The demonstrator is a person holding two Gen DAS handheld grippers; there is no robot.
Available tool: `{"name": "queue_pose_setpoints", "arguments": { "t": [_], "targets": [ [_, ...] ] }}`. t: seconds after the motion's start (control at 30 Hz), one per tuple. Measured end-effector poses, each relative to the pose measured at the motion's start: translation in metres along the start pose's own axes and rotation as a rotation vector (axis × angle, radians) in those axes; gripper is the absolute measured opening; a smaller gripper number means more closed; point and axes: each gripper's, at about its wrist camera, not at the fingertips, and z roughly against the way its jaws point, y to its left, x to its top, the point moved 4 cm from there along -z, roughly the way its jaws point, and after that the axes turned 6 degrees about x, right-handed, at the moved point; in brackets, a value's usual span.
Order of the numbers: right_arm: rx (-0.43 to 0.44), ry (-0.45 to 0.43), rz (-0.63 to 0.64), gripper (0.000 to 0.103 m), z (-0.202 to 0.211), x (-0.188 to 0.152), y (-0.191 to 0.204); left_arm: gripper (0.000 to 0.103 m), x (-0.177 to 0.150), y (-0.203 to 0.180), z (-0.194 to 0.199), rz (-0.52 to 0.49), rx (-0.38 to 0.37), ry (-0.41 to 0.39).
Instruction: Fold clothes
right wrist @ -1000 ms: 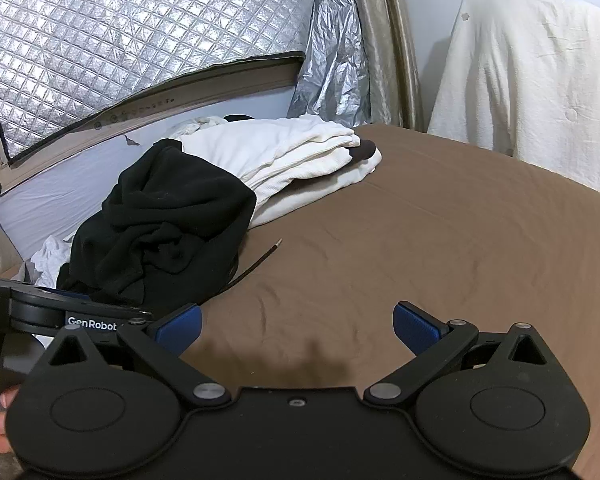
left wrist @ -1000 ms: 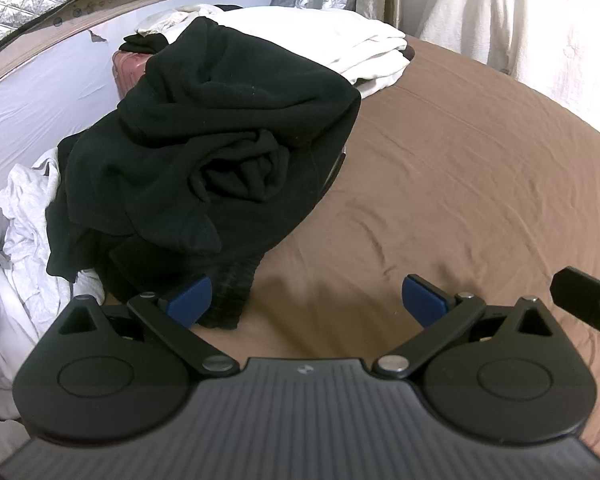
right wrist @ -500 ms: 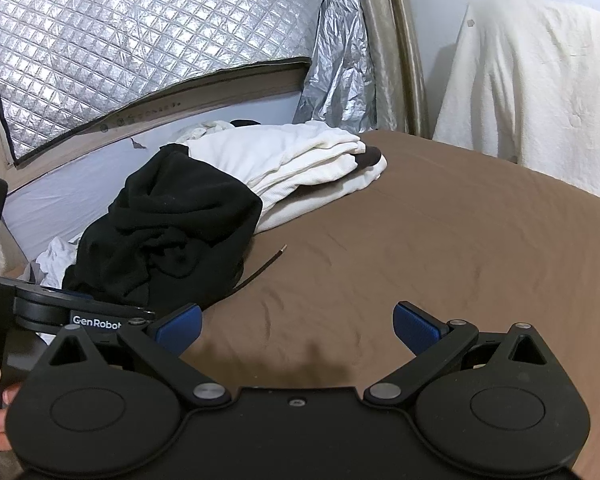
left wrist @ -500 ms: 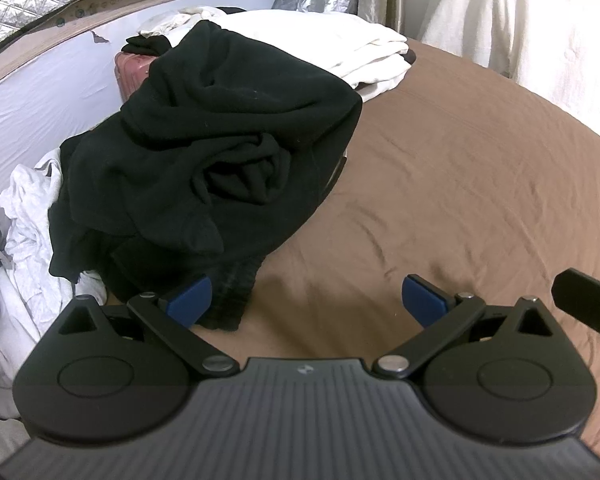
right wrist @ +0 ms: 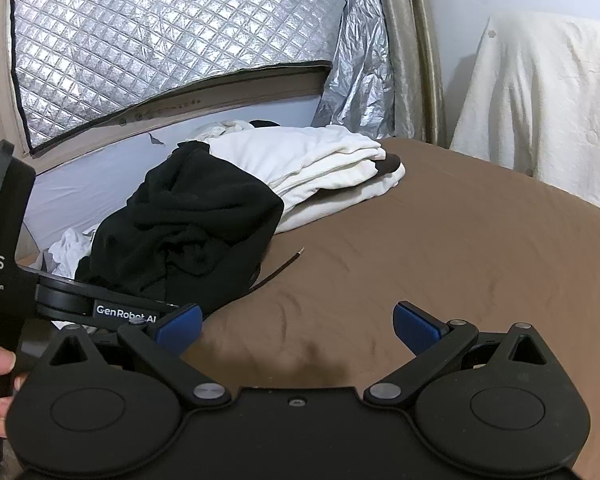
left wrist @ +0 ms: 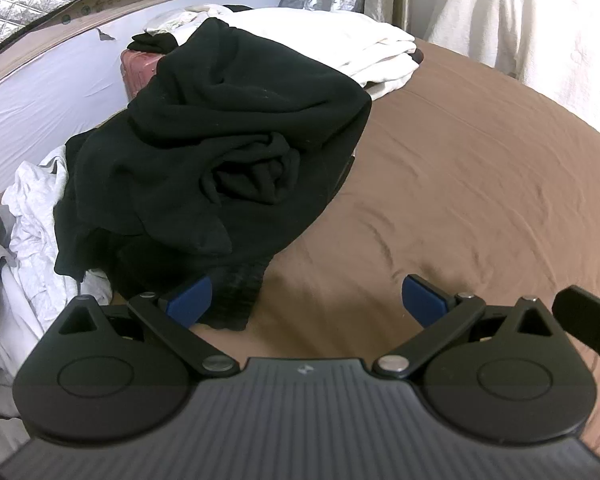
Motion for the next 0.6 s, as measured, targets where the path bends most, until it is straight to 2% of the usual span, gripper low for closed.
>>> {"name": "queue_pose_setpoints", "arguments": {
  "t": [0.53,0.6],
  "targets": [
    [0.031,0.017,-0.003,0.103,-0.009,-0.002,0.003,0.103,0.0,0.003,-0.005,0.008,0.009,0.01],
    [0.063,0.016,-0.021,0.103,-0.014,-0.001,0.003,0.103,0.0,0.004,-0.009,-0.006,0.02,0.025]
  ]
}}
